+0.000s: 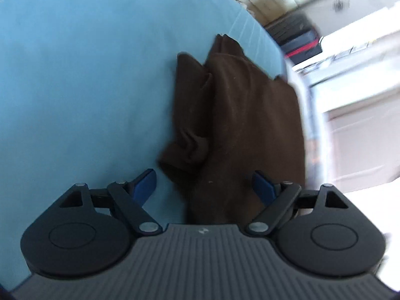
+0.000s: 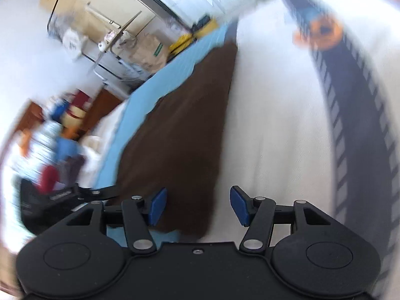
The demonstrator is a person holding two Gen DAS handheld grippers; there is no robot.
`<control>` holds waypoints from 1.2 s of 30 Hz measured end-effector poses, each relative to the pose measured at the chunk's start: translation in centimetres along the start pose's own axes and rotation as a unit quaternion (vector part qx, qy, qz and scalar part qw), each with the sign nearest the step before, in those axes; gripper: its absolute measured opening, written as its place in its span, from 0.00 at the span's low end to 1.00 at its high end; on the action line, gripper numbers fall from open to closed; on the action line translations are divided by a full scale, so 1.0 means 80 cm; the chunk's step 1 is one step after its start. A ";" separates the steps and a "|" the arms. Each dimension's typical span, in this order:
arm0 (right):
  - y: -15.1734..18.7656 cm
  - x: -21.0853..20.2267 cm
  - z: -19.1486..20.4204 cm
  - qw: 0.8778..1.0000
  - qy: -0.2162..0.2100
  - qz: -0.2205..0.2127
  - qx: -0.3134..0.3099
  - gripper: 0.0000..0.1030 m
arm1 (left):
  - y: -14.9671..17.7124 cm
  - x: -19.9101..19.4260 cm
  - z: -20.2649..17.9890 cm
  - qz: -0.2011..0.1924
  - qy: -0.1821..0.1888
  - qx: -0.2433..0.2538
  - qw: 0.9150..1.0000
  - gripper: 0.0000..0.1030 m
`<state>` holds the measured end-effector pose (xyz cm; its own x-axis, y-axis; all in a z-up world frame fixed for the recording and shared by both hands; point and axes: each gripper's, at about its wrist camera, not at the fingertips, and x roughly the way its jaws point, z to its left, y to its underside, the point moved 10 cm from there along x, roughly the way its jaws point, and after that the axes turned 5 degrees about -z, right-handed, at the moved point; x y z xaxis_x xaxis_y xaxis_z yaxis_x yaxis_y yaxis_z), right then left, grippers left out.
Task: Fold clothes
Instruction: 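Grasp the folded hoodie with the left gripper while the right gripper grasps its other end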
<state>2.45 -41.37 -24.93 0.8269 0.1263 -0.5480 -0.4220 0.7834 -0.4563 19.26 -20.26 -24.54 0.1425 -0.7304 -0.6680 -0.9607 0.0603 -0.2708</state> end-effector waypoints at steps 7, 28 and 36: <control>0.007 0.043 0.012 0.996 -0.082 -0.008 0.029 0.56 | -0.004 0.014 -0.029 -0.036 0.009 0.070 0.997 0.35; 0.062 -0.004 0.057 0.990 -0.005 0.071 -0.119 0.26 | 0.051 -0.049 -0.030 -0.010 -0.034 0.111 0.993 0.40; 0.049 -0.014 0.052 0.982 0.002 0.093 -0.163 0.49 | 0.028 -0.071 -0.019 -0.035 -0.031 0.122 0.991 0.48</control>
<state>1.40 -35.92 -23.15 0.7230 0.2458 -0.6456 -0.6627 0.5106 -0.5478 15.94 -17.03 -20.27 0.2287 -0.6957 -0.6810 -0.8632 0.1785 -0.4723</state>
